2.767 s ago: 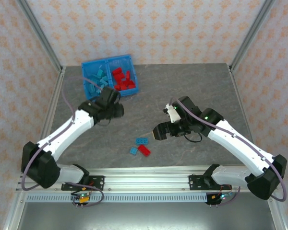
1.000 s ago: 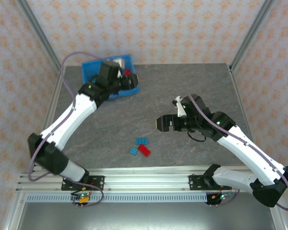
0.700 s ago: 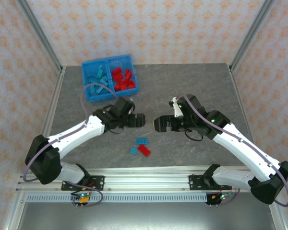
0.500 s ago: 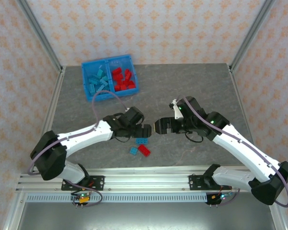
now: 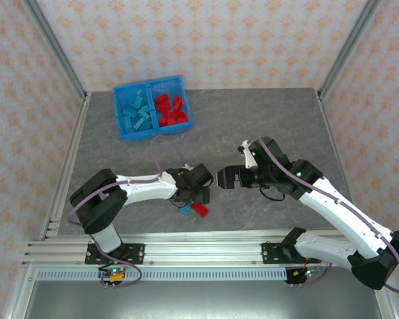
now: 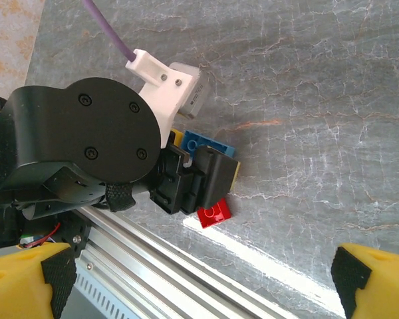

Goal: Sort the legos into containers by color

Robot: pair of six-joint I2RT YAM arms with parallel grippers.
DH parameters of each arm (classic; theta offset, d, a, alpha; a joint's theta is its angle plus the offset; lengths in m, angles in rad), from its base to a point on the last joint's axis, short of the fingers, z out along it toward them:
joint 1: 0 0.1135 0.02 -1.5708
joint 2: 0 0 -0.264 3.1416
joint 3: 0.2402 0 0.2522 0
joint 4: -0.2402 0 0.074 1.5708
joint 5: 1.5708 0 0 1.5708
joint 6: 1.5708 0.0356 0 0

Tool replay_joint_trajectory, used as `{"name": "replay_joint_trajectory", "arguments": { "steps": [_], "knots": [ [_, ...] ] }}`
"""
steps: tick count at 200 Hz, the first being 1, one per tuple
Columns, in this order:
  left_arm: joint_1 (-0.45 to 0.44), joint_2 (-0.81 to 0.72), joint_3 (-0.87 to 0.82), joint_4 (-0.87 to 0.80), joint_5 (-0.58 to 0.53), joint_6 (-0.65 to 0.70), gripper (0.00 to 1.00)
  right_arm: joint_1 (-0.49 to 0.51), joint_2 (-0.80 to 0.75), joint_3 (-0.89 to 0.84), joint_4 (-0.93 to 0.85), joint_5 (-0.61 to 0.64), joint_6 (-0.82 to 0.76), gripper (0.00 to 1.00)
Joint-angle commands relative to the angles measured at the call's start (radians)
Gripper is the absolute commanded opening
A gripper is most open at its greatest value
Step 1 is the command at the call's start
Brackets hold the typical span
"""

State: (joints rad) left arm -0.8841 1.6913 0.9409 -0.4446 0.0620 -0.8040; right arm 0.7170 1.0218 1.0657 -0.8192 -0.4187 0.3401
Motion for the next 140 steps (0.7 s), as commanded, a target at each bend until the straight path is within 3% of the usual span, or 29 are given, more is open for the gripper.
{"name": "replay_joint_trajectory", "arguments": {
  "steps": [1,33,80,117,140],
  "knots": [
    [-0.013,0.02,-0.03,0.02,-0.007,-0.027,0.66,-0.001,-0.009,-0.018,-0.025,-0.037,-0.009,0.99],
    [-0.014,-0.014,-0.019,0.004,-0.037,-0.015,0.56,-0.001,-0.031,-0.044,-0.108,-0.122,-0.029,0.98],
    [0.01,-0.08,0.094,-0.122,-0.151,0.085,0.52,-0.001,-0.052,-0.038,-0.123,-0.117,-0.044,0.97],
    [0.139,-0.17,0.19,-0.185,-0.169,0.209,0.52,-0.001,-0.064,-0.017,-0.076,-0.057,-0.035,0.97],
    [0.279,-0.197,0.26,-0.207,-0.177,0.33,0.52,-0.001,-0.075,-0.01,-0.047,-0.011,-0.024,0.97]
  ]
}}
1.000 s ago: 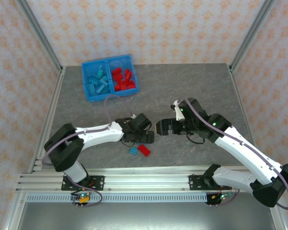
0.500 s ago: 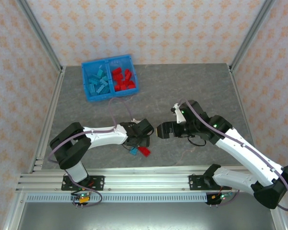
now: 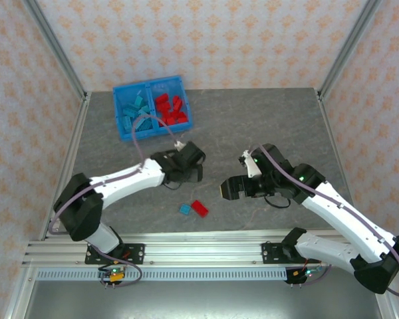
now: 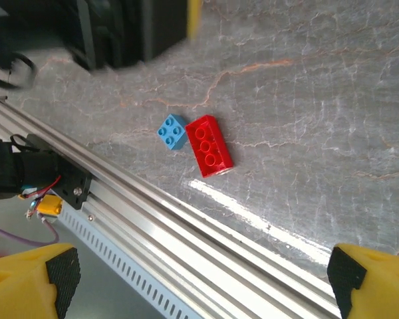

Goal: Sort the legos into containers by color

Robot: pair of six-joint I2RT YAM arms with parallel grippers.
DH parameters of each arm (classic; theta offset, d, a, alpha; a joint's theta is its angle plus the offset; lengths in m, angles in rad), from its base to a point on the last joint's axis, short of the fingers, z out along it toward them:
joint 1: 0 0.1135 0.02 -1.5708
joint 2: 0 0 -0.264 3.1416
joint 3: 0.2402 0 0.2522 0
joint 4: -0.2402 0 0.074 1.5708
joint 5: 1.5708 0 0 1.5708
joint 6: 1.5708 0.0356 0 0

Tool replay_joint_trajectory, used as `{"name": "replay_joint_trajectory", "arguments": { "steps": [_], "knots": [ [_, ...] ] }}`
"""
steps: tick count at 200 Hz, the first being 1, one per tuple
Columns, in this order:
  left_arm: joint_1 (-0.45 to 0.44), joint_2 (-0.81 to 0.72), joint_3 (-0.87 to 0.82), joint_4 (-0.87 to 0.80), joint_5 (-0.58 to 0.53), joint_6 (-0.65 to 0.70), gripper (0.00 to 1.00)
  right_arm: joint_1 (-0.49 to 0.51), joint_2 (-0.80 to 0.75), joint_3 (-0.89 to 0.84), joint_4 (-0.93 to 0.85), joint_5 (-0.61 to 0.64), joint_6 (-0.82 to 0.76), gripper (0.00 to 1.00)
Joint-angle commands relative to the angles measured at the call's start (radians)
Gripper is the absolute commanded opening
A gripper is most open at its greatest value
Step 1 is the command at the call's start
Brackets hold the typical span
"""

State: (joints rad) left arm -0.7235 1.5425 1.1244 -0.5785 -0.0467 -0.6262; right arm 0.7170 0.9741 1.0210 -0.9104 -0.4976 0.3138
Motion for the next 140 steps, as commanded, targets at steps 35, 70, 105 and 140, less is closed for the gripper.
{"name": "replay_joint_trajectory", "arguments": {
  "steps": [35,70,105,140],
  "knots": [
    [0.374,-0.019,0.222,-0.056,-0.077,0.282,0.52,-0.001,-0.035,0.021,0.099,0.09,0.036,0.97],
    [0.583,0.187,0.468,-0.063,0.023,0.313,0.52,-0.001,-0.037,0.016,0.127,0.087,0.063,0.97],
    [0.695,0.512,0.798,-0.165,0.097,0.333,0.52,0.0,-0.054,0.03,0.105,0.098,0.067,0.97],
    [0.731,0.703,1.006,-0.23,0.122,0.298,0.54,-0.001,-0.062,0.047,0.084,0.104,0.074,0.97]
  ]
}}
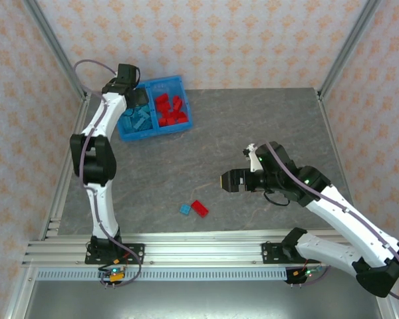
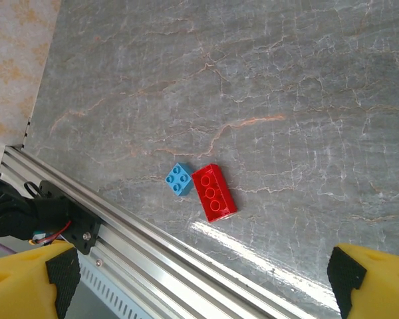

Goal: Sort the legos into containers by color

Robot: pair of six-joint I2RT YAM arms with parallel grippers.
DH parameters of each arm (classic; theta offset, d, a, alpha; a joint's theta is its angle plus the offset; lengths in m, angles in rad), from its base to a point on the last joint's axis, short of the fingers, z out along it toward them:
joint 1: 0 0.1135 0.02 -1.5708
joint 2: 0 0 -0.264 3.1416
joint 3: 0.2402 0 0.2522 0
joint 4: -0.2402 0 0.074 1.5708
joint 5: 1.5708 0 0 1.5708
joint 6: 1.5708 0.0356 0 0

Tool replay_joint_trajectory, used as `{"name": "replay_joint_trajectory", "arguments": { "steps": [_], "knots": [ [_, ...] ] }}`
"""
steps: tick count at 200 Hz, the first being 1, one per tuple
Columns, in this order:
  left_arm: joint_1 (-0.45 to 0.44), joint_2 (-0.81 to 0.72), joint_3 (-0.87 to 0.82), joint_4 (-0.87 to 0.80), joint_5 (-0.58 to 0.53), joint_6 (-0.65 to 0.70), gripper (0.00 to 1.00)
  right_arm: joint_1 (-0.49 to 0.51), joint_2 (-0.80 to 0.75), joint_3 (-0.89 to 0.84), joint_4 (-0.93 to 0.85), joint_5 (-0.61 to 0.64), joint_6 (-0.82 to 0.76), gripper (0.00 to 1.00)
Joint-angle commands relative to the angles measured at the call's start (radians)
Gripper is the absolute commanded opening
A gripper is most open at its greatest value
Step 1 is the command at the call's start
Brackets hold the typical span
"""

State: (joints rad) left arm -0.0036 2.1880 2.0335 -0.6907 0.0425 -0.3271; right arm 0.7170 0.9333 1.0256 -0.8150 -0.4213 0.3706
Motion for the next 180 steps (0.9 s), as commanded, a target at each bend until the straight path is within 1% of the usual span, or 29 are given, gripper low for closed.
{"name": "replay_joint_trajectory", "arguments": {
  "steps": [1,23,43,64,97,118,133,144,156,180],
  "knots": [
    [0.011,0.059,0.099,-0.118,0.033,-0.002,0.54,-0.001,-0.022,0.042,-0.012,0.028,0.017,0.97],
    [0.013,0.075,0.118,-0.11,0.049,-0.026,0.6,-0.001,-0.025,0.046,-0.012,0.03,0.023,0.97],
    [0.013,0.047,0.077,-0.084,0.051,-0.048,0.69,-0.001,-0.024,0.049,-0.01,0.033,0.024,0.97],
    [0.013,-0.009,-0.01,-0.031,0.077,-0.064,0.75,-0.001,-0.018,0.045,-0.001,0.035,0.023,0.97],
    [0.013,-0.153,-0.182,0.064,0.105,-0.104,0.8,-0.001,0.006,0.045,0.019,0.021,0.02,0.97],
    [0.011,-0.27,-0.291,0.12,0.154,-0.145,0.8,-0.001,0.022,0.044,0.029,0.014,0.015,0.97],
    [0.004,-0.399,-0.384,0.15,0.186,-0.165,0.8,-0.001,0.03,0.042,0.033,0.018,0.01,0.97],
    [-0.017,-0.496,-0.462,0.166,0.203,-0.159,0.8,0.0,0.033,0.038,0.041,0.024,0.01,0.97],
    [-0.059,-0.607,-0.548,0.16,0.198,-0.13,0.8,0.0,0.034,0.031,0.052,0.03,0.007,0.97],
    [-0.199,-0.816,-0.719,0.12,0.179,-0.03,0.79,-0.001,0.046,0.021,0.078,0.048,0.003,0.97]
  ]
}}
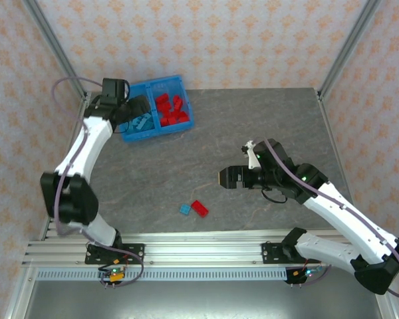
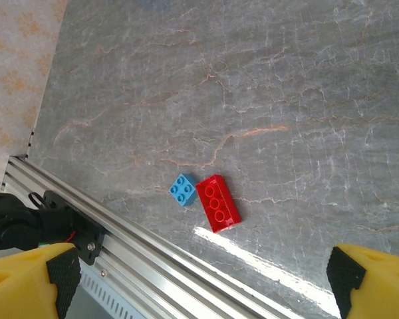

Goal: Sort the legos into containers by color

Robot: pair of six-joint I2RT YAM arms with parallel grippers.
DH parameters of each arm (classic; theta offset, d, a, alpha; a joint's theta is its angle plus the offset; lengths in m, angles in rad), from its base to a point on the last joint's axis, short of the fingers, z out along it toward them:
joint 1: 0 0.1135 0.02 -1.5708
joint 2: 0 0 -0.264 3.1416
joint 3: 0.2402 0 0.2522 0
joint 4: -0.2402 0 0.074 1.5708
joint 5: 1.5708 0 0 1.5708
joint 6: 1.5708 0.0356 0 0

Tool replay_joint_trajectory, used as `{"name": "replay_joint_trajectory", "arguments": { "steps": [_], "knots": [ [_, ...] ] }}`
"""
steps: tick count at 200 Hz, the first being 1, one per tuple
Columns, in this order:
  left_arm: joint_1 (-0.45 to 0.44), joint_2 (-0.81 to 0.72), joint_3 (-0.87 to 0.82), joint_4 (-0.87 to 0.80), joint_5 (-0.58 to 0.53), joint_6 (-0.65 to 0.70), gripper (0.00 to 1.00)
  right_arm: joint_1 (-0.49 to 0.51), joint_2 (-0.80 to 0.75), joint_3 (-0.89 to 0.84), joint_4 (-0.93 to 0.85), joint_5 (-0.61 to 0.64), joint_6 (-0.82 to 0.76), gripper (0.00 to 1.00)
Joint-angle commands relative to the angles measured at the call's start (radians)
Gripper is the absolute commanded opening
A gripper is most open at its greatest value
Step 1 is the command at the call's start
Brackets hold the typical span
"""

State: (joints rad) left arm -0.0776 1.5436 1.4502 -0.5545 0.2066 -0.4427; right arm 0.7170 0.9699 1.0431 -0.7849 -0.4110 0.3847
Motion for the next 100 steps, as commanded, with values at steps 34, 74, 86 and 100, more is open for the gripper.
{"name": "replay_joint_trajectory", "arguments": {
  "steps": [34,74,86,100],
  "knots": [
    [-0.363,-0.374,-0.43,-0.053,0.078,0.184,0.75,-0.001,0.052,0.008,0.06,0.052,-0.03,0.97],
    [-0.599,-0.459,-0.694,-0.047,0.101,0.01,0.69,-0.001,0.084,0.014,0.06,0.05,-0.031,0.98],
    [-0.674,-0.454,-0.714,-0.071,0.059,-0.006,0.75,-0.001,0.08,0.009,0.059,0.056,-0.028,0.98],
    [-0.724,-0.435,-0.731,-0.078,0.021,-0.016,0.8,-0.001,0.075,-0.002,0.07,0.058,-0.022,0.98]
  ]
}}
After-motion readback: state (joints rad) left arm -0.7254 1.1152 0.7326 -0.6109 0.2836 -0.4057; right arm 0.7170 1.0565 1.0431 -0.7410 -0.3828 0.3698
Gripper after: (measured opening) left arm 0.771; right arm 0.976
